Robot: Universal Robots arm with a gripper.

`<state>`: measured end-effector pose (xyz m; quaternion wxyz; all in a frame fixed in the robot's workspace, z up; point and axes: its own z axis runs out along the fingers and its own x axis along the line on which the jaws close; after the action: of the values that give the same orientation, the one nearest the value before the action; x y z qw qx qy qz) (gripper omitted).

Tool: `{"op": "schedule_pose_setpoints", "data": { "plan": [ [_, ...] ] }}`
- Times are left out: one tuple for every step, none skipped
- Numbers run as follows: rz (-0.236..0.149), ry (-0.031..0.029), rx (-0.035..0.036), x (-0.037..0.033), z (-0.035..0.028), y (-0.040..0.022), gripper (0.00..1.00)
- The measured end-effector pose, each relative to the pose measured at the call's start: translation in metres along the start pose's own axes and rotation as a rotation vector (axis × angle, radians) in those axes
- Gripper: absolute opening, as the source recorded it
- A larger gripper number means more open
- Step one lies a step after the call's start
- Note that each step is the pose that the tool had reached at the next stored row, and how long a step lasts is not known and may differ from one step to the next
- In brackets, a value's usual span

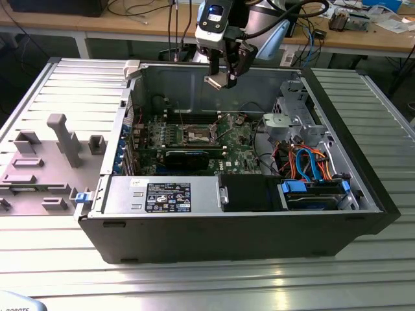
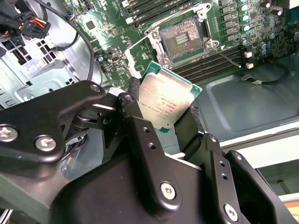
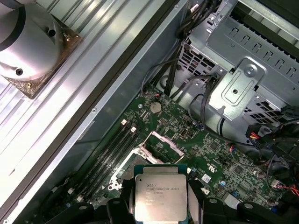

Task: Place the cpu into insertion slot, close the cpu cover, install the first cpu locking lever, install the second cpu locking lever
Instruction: 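Place the cpu into insertion slot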

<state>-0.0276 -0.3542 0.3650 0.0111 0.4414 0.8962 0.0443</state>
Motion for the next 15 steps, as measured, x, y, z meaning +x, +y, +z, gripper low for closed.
{"op": "schedule_pose_setpoints", "data": {
  "plan": [
    [0.002, -0.0002, -0.0001, 0.0000, 0.0000, 0.0000, 0.54],
    [0.005, -0.0005, -0.0001, 0.0000, 0.0000, 0.0000, 0.54],
    [0.010, -0.0009, -0.0003, 0.0000, 0.0000, 0.0000, 0.54],
    [0.014, -0.0013, -0.0003, 0.0000, 0.0000, 0.0000, 0.54],
    [0.020, -0.0018, -0.0004, 0.0000, 0.0000, 0.0000, 0.54],
    [0.026, -0.0024, -0.0006, 0.0000, 0.0000, 0.0000, 0.54],
    [0.031, -0.0028, -0.0006, 0.0000, 0.0000, 0.0000, 0.54],
    [0.033, -0.0030, -0.0007, 0.0000, 0.0000, 0.0000, 0.54],
    [0.034, -0.0031, -0.0007, 0.0000, 0.0000, 0.0000, 0.54],
    [0.035, -0.0031, -0.0007, 0.0000, 0.0000, 0.0000, 0.54],
    [0.035, -0.0032, -0.0007, 0.0000, 0.0000, 0.0000, 0.54],
    [0.036, -0.0033, -0.0008, 0.0000, 0.0000, 0.0000, 0.54],
    [0.038, -0.0034, -0.0008, 0.0000, 0.0000, 0.0000, 0.54],
    [0.038, -0.0034, -0.0008, 0.0000, 0.0000, 0.0000, 0.54],
    [0.039, -0.0035, -0.0008, 0.0000, 0.0000, 0.0000, 0.54]
  ]
}}
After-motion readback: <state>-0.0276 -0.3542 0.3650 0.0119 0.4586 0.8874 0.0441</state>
